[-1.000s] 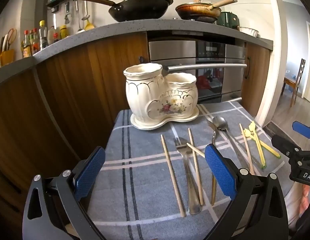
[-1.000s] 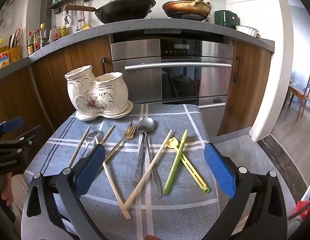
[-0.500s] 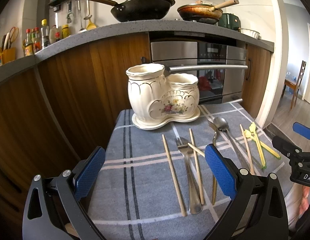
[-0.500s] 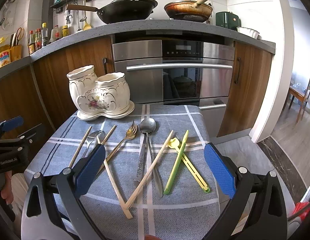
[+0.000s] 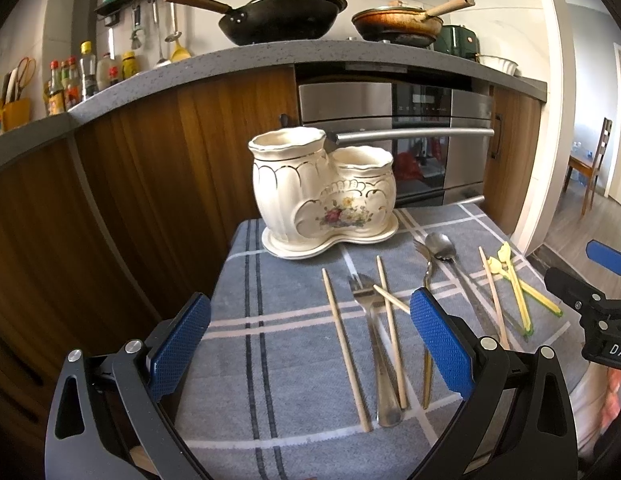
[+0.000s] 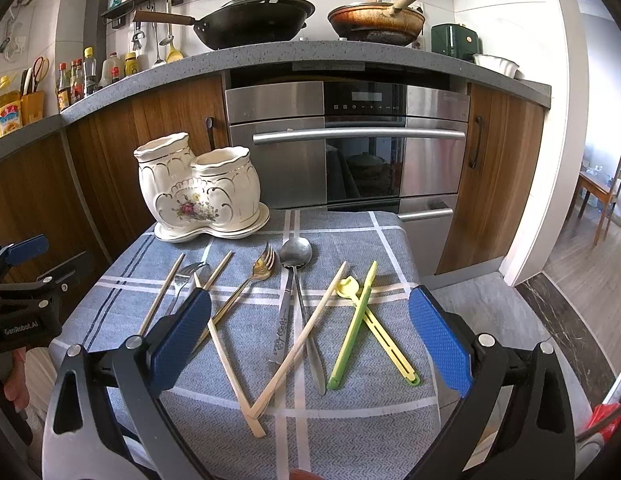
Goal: Organize utensils
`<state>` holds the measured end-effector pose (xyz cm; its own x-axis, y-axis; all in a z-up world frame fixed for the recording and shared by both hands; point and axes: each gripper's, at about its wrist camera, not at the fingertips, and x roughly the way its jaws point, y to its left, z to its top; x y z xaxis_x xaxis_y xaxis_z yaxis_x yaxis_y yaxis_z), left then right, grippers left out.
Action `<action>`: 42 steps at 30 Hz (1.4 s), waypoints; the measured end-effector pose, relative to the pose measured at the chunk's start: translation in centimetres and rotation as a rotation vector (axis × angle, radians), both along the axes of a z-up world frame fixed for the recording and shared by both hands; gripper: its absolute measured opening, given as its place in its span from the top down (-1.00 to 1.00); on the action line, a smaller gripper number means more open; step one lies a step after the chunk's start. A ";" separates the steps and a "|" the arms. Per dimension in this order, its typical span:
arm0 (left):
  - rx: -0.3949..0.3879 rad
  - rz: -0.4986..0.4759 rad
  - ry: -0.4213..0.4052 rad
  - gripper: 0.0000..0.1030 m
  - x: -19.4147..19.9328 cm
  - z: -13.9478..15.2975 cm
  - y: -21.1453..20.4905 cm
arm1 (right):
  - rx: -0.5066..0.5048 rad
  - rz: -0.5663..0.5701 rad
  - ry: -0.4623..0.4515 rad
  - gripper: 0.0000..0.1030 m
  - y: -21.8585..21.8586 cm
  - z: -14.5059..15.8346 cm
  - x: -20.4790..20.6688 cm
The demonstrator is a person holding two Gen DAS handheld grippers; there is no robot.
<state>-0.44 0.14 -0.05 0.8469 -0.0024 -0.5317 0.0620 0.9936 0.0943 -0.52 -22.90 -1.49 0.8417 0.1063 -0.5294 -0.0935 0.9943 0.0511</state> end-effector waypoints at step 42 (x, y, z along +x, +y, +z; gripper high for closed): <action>-0.003 0.000 0.022 -0.93 0.3 -0.8 -0.4 | 0.003 0.007 0.025 -0.89 -0.1 -0.7 0.3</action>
